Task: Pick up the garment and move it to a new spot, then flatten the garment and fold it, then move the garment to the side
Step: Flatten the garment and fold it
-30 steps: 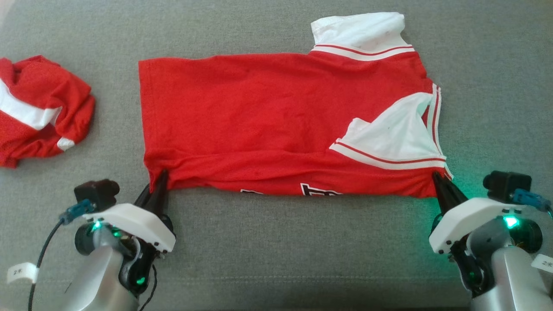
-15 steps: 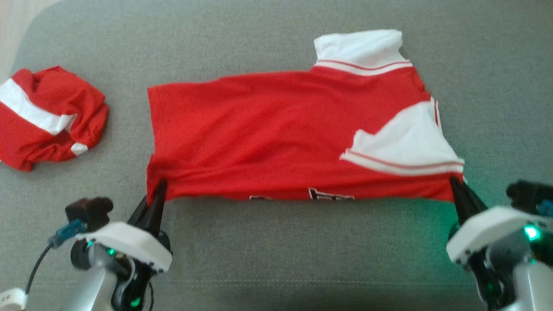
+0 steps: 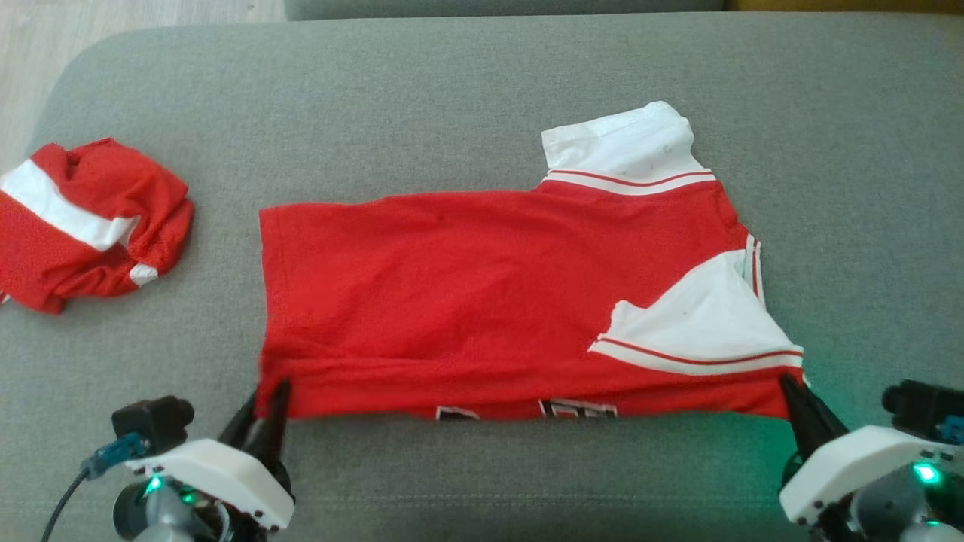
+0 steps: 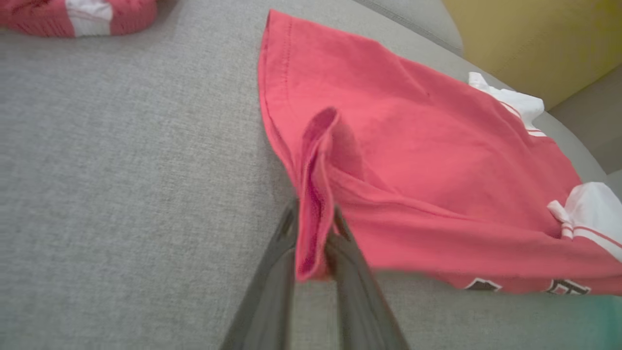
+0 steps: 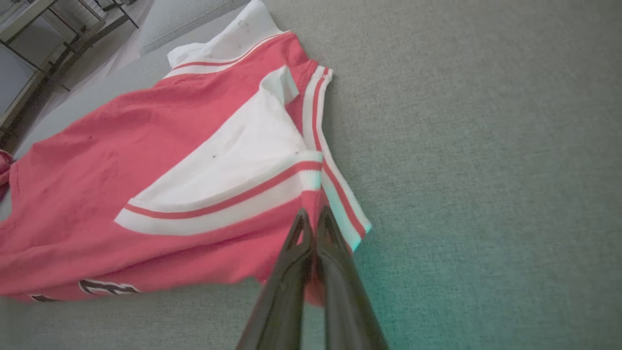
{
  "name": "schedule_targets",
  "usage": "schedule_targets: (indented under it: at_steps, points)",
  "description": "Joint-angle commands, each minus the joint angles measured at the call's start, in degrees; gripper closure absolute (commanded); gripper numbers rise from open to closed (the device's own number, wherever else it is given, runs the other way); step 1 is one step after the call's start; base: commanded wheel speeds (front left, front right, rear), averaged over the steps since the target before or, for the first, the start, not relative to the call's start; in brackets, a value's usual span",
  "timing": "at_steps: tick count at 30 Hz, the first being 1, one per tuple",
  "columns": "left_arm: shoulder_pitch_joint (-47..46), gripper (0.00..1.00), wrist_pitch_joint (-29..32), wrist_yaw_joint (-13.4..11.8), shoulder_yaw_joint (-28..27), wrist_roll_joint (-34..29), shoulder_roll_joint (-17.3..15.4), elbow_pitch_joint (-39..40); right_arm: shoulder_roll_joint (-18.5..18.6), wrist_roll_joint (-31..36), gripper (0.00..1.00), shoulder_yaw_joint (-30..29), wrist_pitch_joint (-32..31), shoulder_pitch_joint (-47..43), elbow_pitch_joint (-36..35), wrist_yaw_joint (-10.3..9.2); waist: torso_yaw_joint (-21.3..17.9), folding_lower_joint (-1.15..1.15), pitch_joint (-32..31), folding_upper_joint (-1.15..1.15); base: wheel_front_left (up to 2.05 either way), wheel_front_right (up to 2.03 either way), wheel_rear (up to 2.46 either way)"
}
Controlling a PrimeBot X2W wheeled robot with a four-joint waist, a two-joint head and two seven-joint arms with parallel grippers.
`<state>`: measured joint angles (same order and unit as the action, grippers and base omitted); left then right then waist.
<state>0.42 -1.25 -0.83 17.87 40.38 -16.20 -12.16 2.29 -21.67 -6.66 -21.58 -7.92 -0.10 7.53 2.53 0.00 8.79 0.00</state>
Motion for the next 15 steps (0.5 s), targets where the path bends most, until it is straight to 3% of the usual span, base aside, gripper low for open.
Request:
schedule_targets:
  at_steps: [1, 9, 15]
  points:
    - [-1.85, 0.00, 0.07, -0.52, -2.30, 0.21, -1.33, 1.26, 0.59, 0.31, 0.00, 1.72, 1.16, 2.23, -1.75, -0.04, -0.19, 0.00, -0.15, 0.00, 0.00, 0.00, 0.00]
    - [-2.96, 0.00, -4.97, -3.87, -1.54, -4.93, -1.28, -0.47, 0.59, 4.90, 0.00, 5.45, 11.25, 6.82, -0.03, -0.04, -0.51, 0.00, -2.01, 0.00, 0.00, 0.00, 0.00]
    - [-2.51, 0.00, -10.40, -8.00, -1.68, -10.08, -1.75, 3.76, 0.59, 10.08, 0.00, 7.50, 17.08, 7.84, -2.79, -0.04, 0.03, 0.00, -4.27, 0.00, 0.00, 0.00, 0.00]
